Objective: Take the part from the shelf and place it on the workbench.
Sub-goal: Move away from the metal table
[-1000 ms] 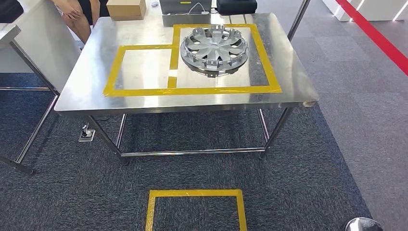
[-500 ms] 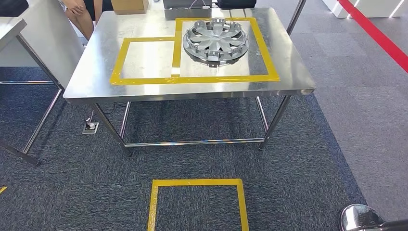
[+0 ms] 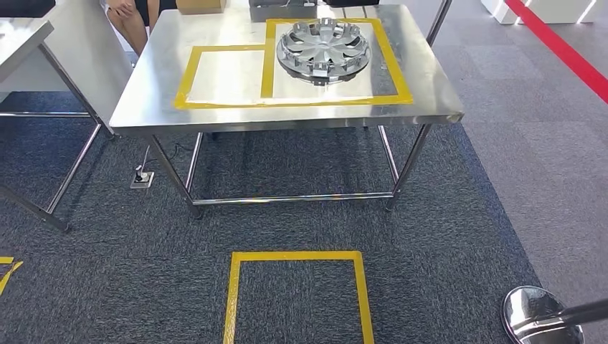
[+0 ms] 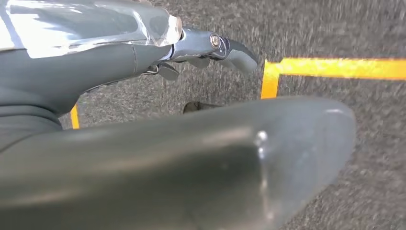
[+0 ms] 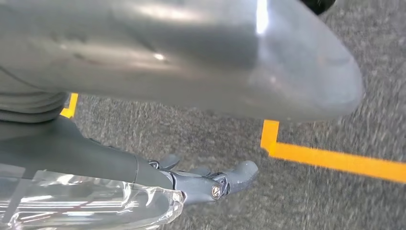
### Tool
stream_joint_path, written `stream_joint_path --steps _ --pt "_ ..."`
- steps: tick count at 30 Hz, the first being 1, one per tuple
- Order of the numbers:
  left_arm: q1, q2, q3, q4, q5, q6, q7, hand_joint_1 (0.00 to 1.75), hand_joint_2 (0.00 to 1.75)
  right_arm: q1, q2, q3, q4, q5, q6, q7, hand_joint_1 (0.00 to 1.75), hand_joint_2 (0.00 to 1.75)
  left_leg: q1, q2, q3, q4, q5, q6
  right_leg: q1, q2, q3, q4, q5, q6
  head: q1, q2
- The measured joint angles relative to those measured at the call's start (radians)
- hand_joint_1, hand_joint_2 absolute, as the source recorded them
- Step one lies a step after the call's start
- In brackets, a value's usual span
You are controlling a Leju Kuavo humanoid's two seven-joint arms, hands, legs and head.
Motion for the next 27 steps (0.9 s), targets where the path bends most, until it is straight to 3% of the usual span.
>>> stream_joint_path --steps 1,2,3,4,6,7,8,9,10,11,12,14,16,17,18,20,22,23,24,27 --pt "0.001 0.0 0.0 0.0 0.001 0.0 0.0 0.0 0.0 0.0 0.0 0.0 0.001 0.0 0.008 -0.002 0.0 0.0 0.0 0.002 -0.011 0.002 0.009 0.01 -0.002 0.001 -0.003 -0.001 0.003 0.007 -0.001 0.0" --pt "0.0 0.0 0.0 0.0 0.002 0.0 0.0 0.0 0.0 0.0 0.0 -0.001 0.001 -0.002 0.016 -0.005 0.0 0.0 0.001 0.004 -0.022 0.003 0.02 0.02 -0.004 0.002 -0.009 0.009 -0.013 0.012 0.0 0.0" --pt "0.0 0.0 0.0 0.0 0.002 0.0 -0.001 0.0 0.0 0.001 -0.001 -0.002 0.002 -0.004 0.023 -0.008 0.0 0.0 0.002 0.007 -0.035 0.002 0.033 0.03 -0.005 0.003 -0.02 0.034 -0.048 0.016 0.003 0.0" --pt "0.0 0.001 0.0 0.0 0.002 0.0 -0.001 0.0 0.0 0.001 -0.001 -0.005 0.002 -0.009 0.031 -0.009 0.0 0.0 0.002 0.01 -0.049 0.002 0.046 0.037 -0.005 0.005 -0.033 0.081 -0.102 0.018 0.004 0.0" --pt "0.001 0.001 0.0 0.0 0.003 -0.003 0.001 0.0 0.0 0.0 -0.003 -0.012 0.002 -0.022 0.048 -0.004 0.0 0.0 -0.002 0.011 -0.081 0.004 0.071 0.042 -0.005 0.007 -0.058 0.21 -0.2 0.021 0.007 0.0" --pt "0.002 0.001 0.0 0.0 0.004 -0.006 0.007 0.0 0.44 -0.001 -0.004 -0.019 0.002 -0.032 0.062 0.003 0.0 0.0 -0.004 0.013 -0.098 0.005 0.083 0.043 -0.005 0.007 -0.061 0.266 -0.215 0.022 0.007 0.0" --pt "0.002 0.001 0.0 0.0 0.005 -0.009 0.016 0.0 0.87 -0.002 -0.005 -0.026 0.002 -0.043 0.077 0.015 0.0 0.0 -0.006 0.014 -0.114 0.007 0.094 0.043 -0.005 0.007 -0.053 0.298 -0.2 0.02 0.007 0.0" --pt "0.002 0.0 0.0 0.001 0.006 -0.011 0.027 0.0 1.31 -0.003 -0.005 -0.034 0.002 -0.055 0.093 0.032 0.0 0.0 -0.007 0.015 -0.129 0.009 0.104 0.042 -0.005 0.007 -0.031 0.3 -0.165 0.017 0.007 0.0" --pt "0.002 0.0 0.0 0.001 0.007 -0.012 0.037 0.0 1.75 -0.003 -0.005 -0.043 0.003 -0.066 0.107 0.054 0.0 0.0 -0.009 0.016 -0.142 0.011 0.115 0.04 -0.004 0.007 0.007 0.267 -0.128 0.012 0.007 0.0" --pt "0.002 -0.001 0.0 0.001 0.006 -0.011 0.044 0.0 1.75 -0.004 -0.005 -0.052 0.003 -0.074 0.119 0.078 0.0 0.0 -0.01 0.016 -0.153 0.015 0.124 0.037 -0.003 0.008 0.062 0.203 -0.107 0.007 0.007 0.0" --pt "0.001 -0.001 0.0 0.001 0.004 -0.01 0.048 0.0 1.75 -0.005 -0.006 -0.061 0.003 -0.081 0.128 0.101 0.0 0.0 -0.012 0.016 -0.16 0.019 0.131 0.034 -0.001 0.008 0.124 0.117 -0.11 0.002 0.007 0.0" --pt "0.001 -0.002 0.0 0.001 -0.003 -0.005 0.052 0.0 1.75 -0.01 -0.007 -0.075 0.003 -0.086 0.139 0.134 0.0 0.87 -0.014 0.017 -0.171 0.026 0.146 0.025 0.003 0.008 0.211 -0.022 -0.149 -0.007 0.006 0.0" --pt "0.0 -0.002 0.0 0.001 -0.006 -0.001 0.053 0.0 1.75 -0.012 -0.006 -0.086 0.003 -0.088 0.144 0.152 0.0 0.87 -0.013 0.019 -0.179 0.03 0.158 0.013 0.005 0.008 0.221 -0.061 -0.163 -0.017 0.005 0.0" --pt "0.001 -0.002 0.0 0.001 -0.007 -0.001 0.053 0.0 1.75 -0.012 -0.006 -0.092 0.003 -0.09 0.145 0.162 0.0 0.44 -0.011 0.017 -0.185 0.036 0.153 0.006 0.004 0.007 0.215 -0.061 -0.158 -0.024 0.004 0.0" --pt "0.001 -0.002 0.0 0.001 -0.007 -0.002 0.053 0.0 1.75 -0.01 -0.006 -0.097 0.003 -0.091 0.145 0.171 0.0 0.0 -0.01 0.015 -0.195 0.058 0.131 -0.001 0.003 0.006 0.208 -0.06 -0.151 -0.032 0.003 0.0" --pt "0.002 -0.002 0.0 0.001 -0.008 -0.009 0.055 0.0 1.75 -0.008 -0.005 -0.106 0.003 -0.091 0.145 0.189 0.0 0.0 -0.005 0.009 -0.236 0.161 0.049 -0.012 0.002 0.002 0.19 -0.059 -0.136 -0.042 0.0 0.0" --pt "0.003 -0.002 0.0 0.001 -0.009 -0.015 0.057 0.0 1.75 -0.007 -0.004 -0.115 0.003 -0.092 0.145 0.201 0.0 0.87 -0.002 0.009 -0.28 0.295 -0.015 -0.019 0.004 0.001 0.168 -0.053 -0.123 -0.043 -0.001 0.0" --pt "0.003 -0.002 0.0 0.001 -0.009 -0.016 0.057 0.0 1.75 -0.006 -0.004 -0.118 0.003 -0.092 0.145 0.205 0.0 1.31 -0.001 0.009 -0.284 0.327 -0.019 -0.02 0.004 0.0 0.157 -0.048 -0.118 -0.042 -0.001 0.0" --pt "0.004 -0.002 0.0 0.001 -0.009 -0.018 0.057 0.0 1.75 -0.005 -0.003 -0.122 0.003 -0.092 0.145 0.207 0.0 1.75 0.0 0.009 -0.264 0.313 -0.003 -0.02 0.005 0.0 0.148 -0.043 -0.115 -0.041 -0.001 0.0" --pt "0.004 -0.001 -0.003 0.001 -0.003 -0.027 0.056 0.0 1.75 -0.004 -0.001 -0.126 0.003 -0.095 0.145 0.208 0.0 1.75 0.0 0.009 -0.121 0.105 0.062 -0.012 0.006 -0.001 0.134 -0.029 -0.11 -0.035 -0.001 0.0"
